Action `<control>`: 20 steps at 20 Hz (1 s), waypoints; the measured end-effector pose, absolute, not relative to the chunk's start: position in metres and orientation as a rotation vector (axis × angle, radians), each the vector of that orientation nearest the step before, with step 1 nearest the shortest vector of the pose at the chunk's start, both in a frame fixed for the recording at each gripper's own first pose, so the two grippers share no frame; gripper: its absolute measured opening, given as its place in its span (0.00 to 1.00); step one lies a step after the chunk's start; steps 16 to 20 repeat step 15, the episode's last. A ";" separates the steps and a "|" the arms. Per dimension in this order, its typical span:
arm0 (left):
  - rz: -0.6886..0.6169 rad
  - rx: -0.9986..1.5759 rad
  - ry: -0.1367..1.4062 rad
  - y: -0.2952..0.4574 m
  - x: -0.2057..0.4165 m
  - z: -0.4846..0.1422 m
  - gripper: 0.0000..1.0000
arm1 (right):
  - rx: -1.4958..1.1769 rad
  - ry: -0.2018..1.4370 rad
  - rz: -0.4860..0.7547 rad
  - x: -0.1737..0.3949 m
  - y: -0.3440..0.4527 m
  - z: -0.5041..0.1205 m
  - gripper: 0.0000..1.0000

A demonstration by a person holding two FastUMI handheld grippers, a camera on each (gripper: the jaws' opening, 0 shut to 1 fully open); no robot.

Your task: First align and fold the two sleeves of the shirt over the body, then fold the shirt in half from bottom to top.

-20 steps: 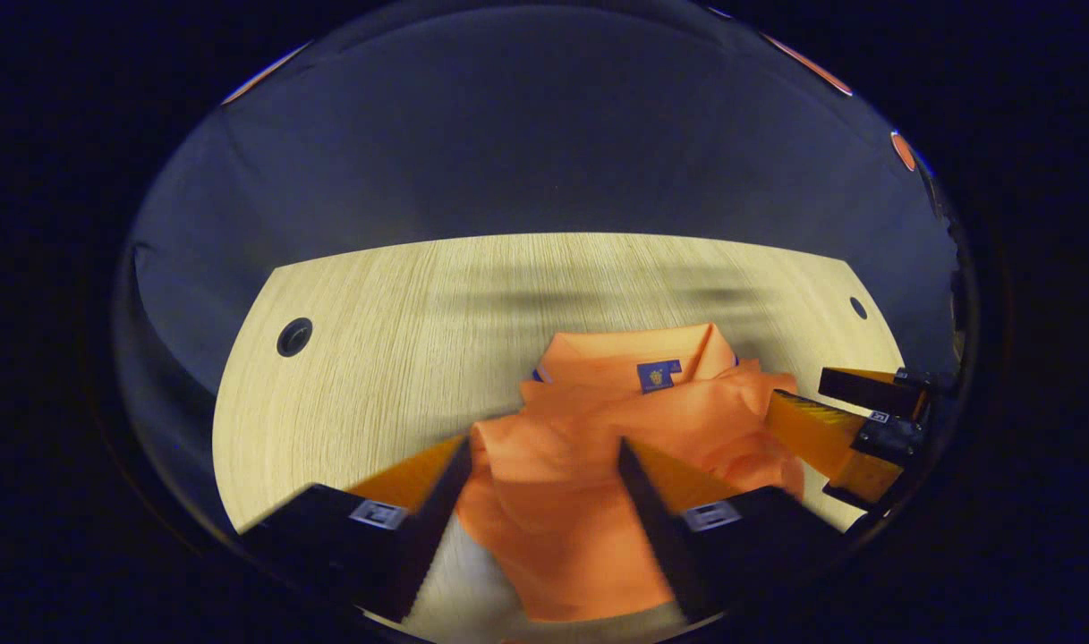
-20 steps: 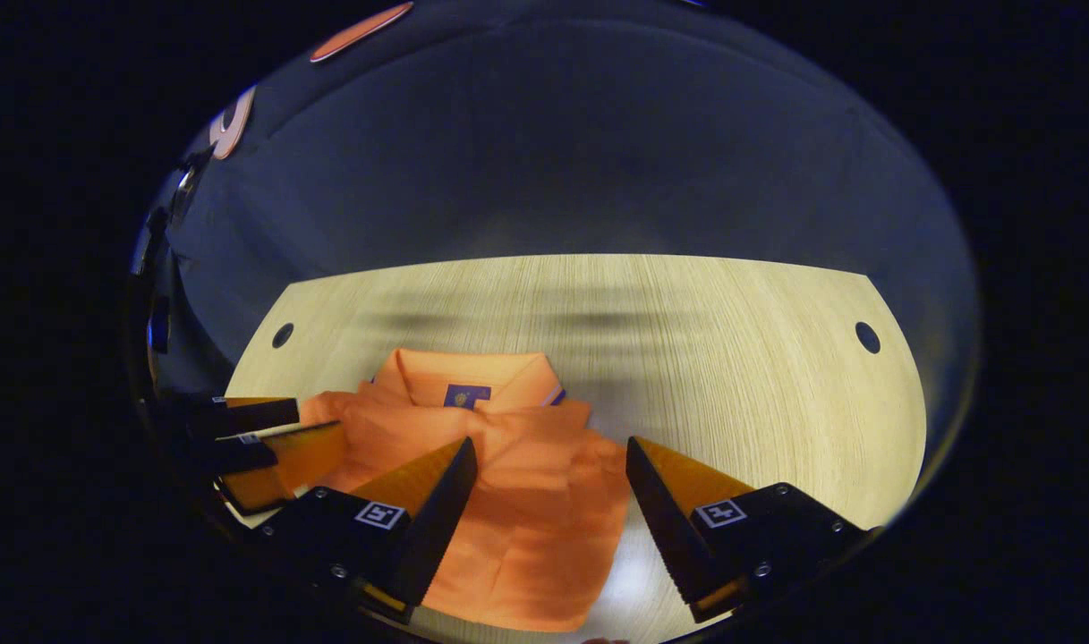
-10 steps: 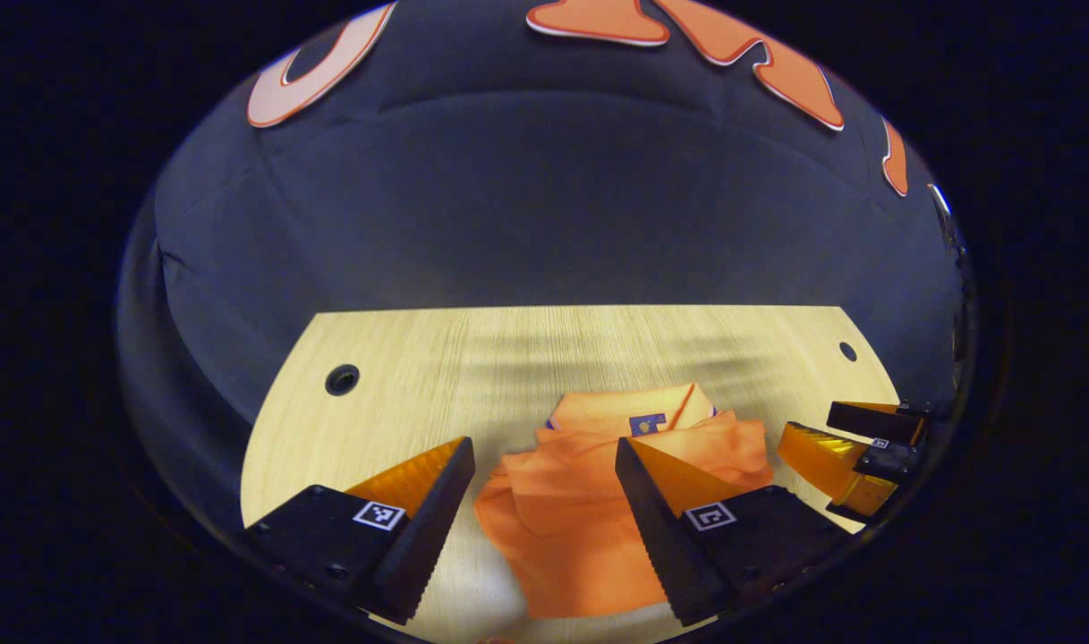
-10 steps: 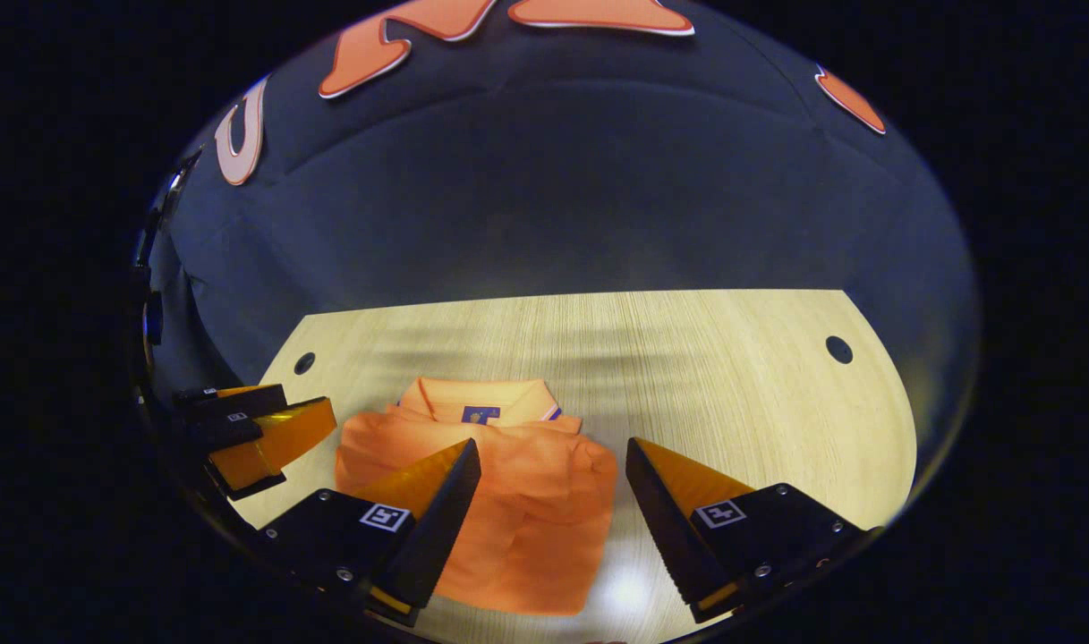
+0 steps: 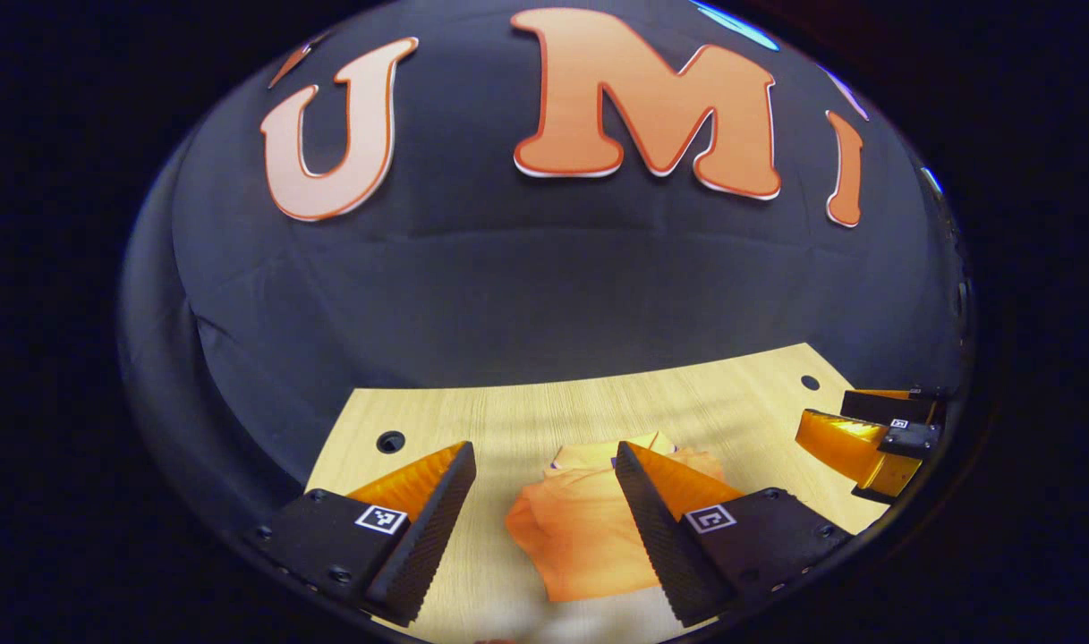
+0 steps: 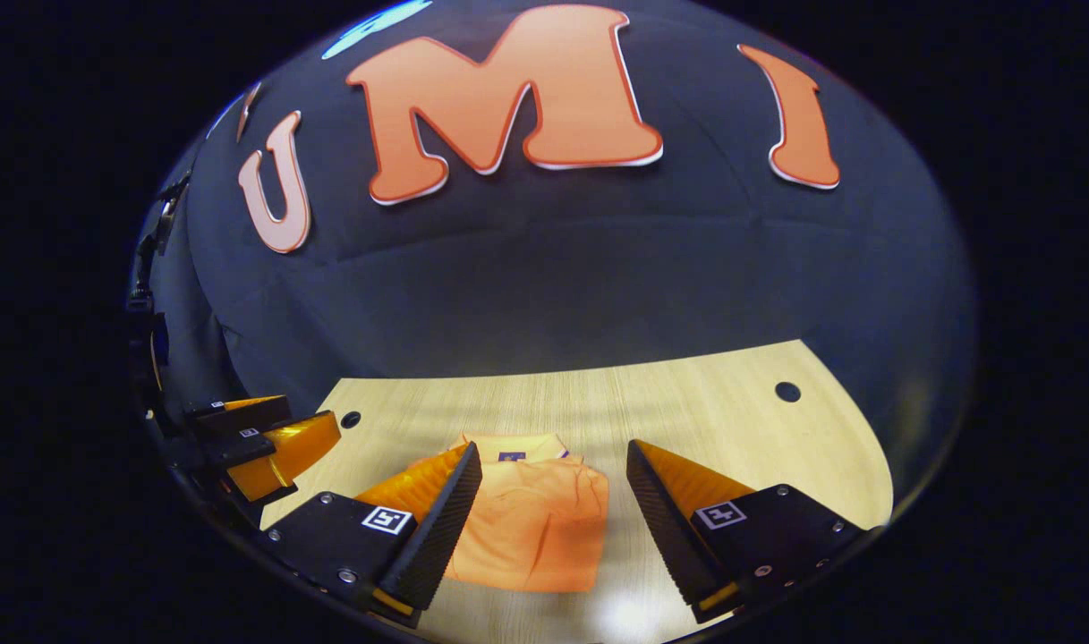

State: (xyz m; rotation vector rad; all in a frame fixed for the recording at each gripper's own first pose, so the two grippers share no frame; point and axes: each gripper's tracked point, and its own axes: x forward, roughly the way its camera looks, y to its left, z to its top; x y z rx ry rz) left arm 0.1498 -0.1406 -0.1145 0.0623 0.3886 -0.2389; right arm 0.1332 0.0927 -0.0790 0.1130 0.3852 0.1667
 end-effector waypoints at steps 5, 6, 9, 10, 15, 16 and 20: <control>-0.242 0.008 0.282 -0.115 0.103 -0.071 0.97 | 0.127 0.247 0.170 0.087 0.098 -0.028 0.99; -0.243 -0.001 0.255 -0.110 0.093 -0.060 0.97 | 0.128 0.223 0.172 0.081 0.098 -0.021 0.99; -0.246 -0.010 0.175 -0.100 0.067 -0.034 0.96 | 0.123 0.177 0.165 0.053 0.102 -0.006 0.99; -0.246 -0.007 0.166 -0.096 0.063 -0.029 0.96 | 0.127 0.166 0.165 0.050 0.105 -0.004 0.99; -0.266 -0.007 0.162 -0.085 0.052 -0.034 0.97 | 0.151 0.130 0.155 0.029 0.123 -0.011 0.99; -0.266 -0.007 0.162 -0.085 0.052 -0.034 0.97 | 0.151 0.130 0.155 0.029 0.123 -0.011 0.99; -0.266 -0.007 0.162 -0.085 0.052 -0.034 0.97 | 0.151 0.130 0.155 0.029 0.123 -0.011 0.99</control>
